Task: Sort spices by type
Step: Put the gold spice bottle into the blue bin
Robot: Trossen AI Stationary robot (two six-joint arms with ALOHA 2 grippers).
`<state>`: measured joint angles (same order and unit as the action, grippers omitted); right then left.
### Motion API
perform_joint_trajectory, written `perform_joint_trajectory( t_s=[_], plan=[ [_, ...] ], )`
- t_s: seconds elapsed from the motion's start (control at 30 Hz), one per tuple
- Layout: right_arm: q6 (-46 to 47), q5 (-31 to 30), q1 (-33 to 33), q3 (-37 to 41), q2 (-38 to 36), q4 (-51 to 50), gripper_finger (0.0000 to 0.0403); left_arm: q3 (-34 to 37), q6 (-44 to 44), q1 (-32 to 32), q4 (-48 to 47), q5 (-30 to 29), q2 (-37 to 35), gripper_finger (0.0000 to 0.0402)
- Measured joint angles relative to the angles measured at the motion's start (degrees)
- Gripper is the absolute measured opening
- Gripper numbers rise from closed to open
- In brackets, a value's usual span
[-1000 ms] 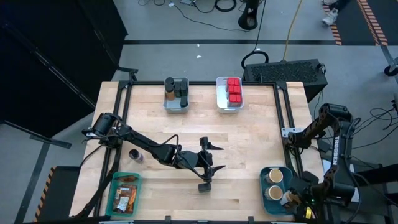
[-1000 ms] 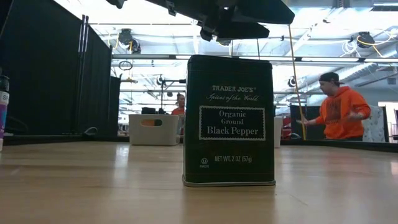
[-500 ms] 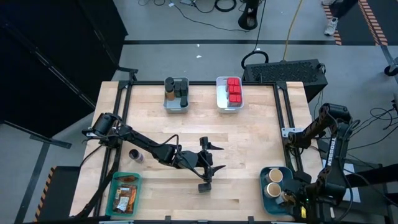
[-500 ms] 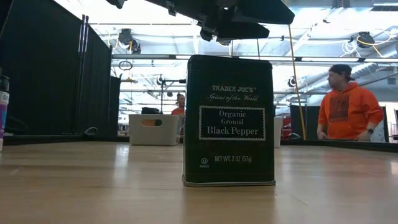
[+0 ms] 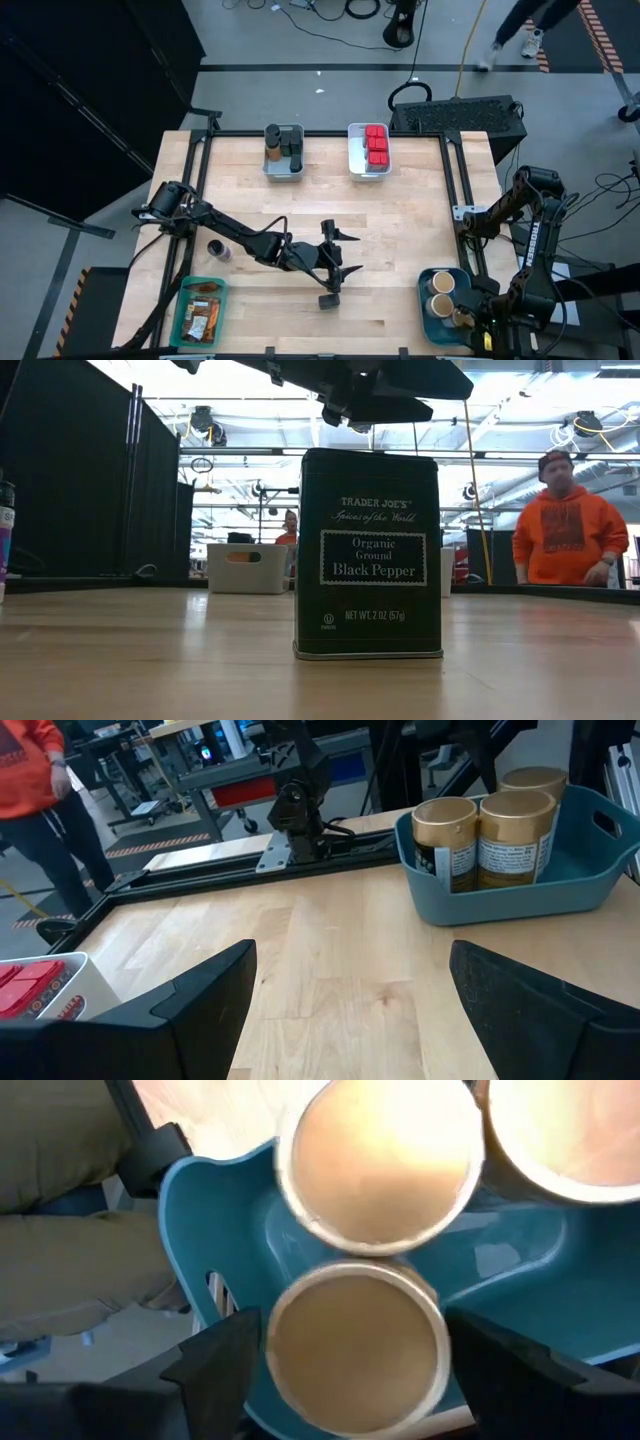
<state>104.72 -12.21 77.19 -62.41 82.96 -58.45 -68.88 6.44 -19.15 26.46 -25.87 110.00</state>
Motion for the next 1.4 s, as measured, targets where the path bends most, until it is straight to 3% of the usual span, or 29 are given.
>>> perform_joint_trajectory(
  t_s=[0.3, 0.47, 1.4],
  plan=[
    [1.0, 0.6, 0.0, 0.0, 0.0, 0.0, 0.0289, 0.0, 0.0, 0.0, 0.0, 0.0, 0.0, 0.0331],
    [2.7, 4.7, -0.1, -0.1, -0.2, 0.4, 0.0289, 0.0, 0.0, 0.0, 0.0, 0.0, 0.0, 0.0331],
    [-3.0, 5.0, -5.1, -0.1, -2.3, 1.4, 0.029, 0.0, 0.0, 0.0, 0.0, 0.0, 0.0, 0.0331]
  ],
)
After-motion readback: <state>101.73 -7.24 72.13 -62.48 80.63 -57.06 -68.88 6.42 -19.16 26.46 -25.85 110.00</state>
